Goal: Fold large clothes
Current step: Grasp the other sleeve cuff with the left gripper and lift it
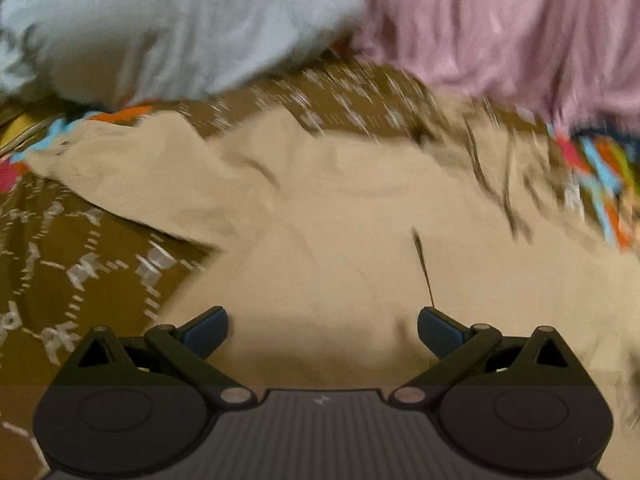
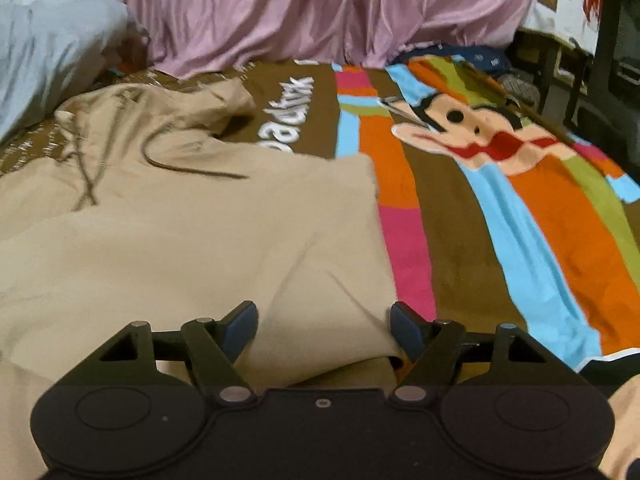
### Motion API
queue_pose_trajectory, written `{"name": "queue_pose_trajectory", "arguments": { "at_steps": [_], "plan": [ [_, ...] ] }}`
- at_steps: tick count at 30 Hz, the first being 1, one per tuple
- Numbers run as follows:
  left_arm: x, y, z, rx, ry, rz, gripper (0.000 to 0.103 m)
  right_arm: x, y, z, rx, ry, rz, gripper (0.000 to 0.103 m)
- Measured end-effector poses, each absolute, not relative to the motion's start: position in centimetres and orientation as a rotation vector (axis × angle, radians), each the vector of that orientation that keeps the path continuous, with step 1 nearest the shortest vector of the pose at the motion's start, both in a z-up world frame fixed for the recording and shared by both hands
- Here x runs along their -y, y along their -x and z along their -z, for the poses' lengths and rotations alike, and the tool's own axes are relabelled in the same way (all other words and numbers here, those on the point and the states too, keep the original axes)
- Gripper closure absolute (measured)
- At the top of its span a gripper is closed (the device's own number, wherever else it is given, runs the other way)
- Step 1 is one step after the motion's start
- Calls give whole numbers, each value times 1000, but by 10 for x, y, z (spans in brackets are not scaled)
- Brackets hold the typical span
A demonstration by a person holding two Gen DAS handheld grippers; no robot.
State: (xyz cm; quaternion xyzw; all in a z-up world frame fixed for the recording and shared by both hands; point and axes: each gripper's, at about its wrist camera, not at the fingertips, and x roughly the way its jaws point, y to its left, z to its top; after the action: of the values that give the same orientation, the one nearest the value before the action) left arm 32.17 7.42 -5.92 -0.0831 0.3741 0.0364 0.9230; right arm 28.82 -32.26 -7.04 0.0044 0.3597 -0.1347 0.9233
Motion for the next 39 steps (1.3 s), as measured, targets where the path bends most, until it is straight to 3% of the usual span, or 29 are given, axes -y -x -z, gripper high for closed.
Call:
{"name": "queue_pose_trajectory", "arguments": {
  "at_steps": [4, 7, 13, 18, 29, 32, 33, 34, 35, 37, 39],
  "plan": [
    [-140, -316, 27, -728, 273, -148, 0, 301, -257, 43, -723, -81, 164, 4],
    [-203, -328, 19, -719, 312, -200, 0, 284, -230, 26, -726, -128, 72, 1],
    [-326, -361, 19, -677, 243, -370, 1, 246, -174, 29, -678, -107, -8, 1],
    [-420, -396, 39, -662, 392, -495, 6, 225, -155, 54, -606, -80, 74, 1],
    [-462, -460, 70, -670, 602, -575, 25, 226, -167, 78, -679, -52, 107, 1],
    [-462, -471, 75, -677, 646, -571, 37, 225, -167, 79, -679, -47, 109, 1],
    [-462, -474, 77, -683, 656, -583, 51, 225, -167, 79, -679, -48, 108, 1],
    [-463, -477, 78, -696, 658, -605, 75, 225, -167, 79, -679, -49, 108, 1],
    [-462, -479, 79, -715, 647, -652, 85, 225, -167, 79, -679, -51, 107, 1],
    [-459, -477, 74, -696, 635, -682, 98, 225, -167, 79, -680, -49, 108, 1],
    [-451, -474, 63, -660, 595, -695, 101, 225, -167, 79, -680, -50, 108, 1]
  ]
}}
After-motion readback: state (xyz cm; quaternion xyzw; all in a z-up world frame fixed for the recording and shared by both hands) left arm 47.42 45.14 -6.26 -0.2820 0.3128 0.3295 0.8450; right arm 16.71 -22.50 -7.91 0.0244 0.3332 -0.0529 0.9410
